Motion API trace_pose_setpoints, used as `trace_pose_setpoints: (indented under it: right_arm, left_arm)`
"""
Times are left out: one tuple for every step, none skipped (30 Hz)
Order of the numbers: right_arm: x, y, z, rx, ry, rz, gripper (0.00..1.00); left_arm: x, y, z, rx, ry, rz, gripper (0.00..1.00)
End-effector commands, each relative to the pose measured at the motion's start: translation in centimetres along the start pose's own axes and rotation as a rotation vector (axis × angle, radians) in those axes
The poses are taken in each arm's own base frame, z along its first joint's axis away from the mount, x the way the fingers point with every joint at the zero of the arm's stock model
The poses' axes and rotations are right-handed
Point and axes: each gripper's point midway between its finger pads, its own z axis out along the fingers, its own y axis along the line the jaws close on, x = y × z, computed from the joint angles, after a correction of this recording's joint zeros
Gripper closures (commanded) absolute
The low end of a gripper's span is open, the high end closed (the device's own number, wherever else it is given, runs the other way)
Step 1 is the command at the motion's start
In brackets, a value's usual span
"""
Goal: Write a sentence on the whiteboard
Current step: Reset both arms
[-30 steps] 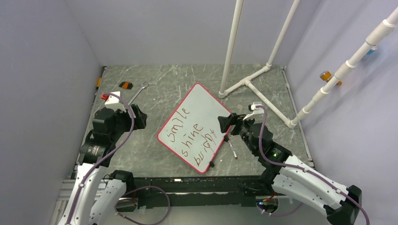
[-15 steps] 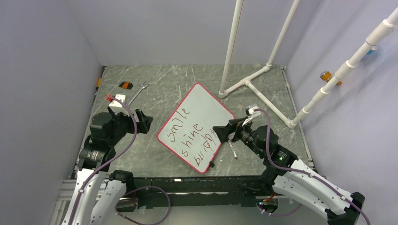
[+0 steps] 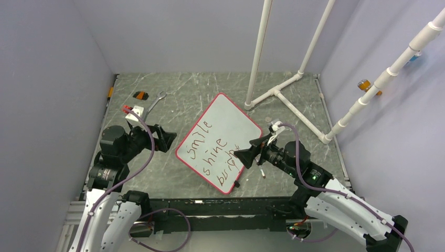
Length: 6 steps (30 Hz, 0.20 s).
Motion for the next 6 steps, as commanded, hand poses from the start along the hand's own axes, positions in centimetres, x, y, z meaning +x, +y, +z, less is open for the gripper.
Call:
trace_pose_setpoints:
  right_arm:
    - [-2.10, 1.49, -0.59, -0.068, -0.086, 0.012, 0.00]
    - [-2.60, 1.57, -0.81, -0.073, -0.119, 0.022, 0.00]
    - [-2.75, 1.46, -0.96, -0.069, -0.137, 0.032, 0.00]
    - [-2.90, 1.40, -1.16, -0.067, -0.149, 0.034, 0.00]
    - [-2.88, 1.37, -1.27, -0.067, -0.152, 0.030, 0.00]
    - [-2.79, 1.37, -1.33, -0.068, -0.152, 0.027, 0.00]
  left_arm:
    - [-0.83, -0.41, 0.06, 0.032, -0.035, 0.042, 0.01]
    - [-0.81, -0.43, 0.07, 0.033, -0.034, 0.043, 0.01]
    - [-0.82, -0.48, 0.07, 0.036, -0.034, 0.043, 0.01]
    - [-0.78, -0.48, 0.07, 0.036, -0.034, 0.043, 0.01]
    - [-0.79, -0.51, 0.06, 0.038, -0.035, 0.045, 0.01]
    - [-0.82, -0.54, 0.02, 0.039, -0.036, 0.046, 0.01]
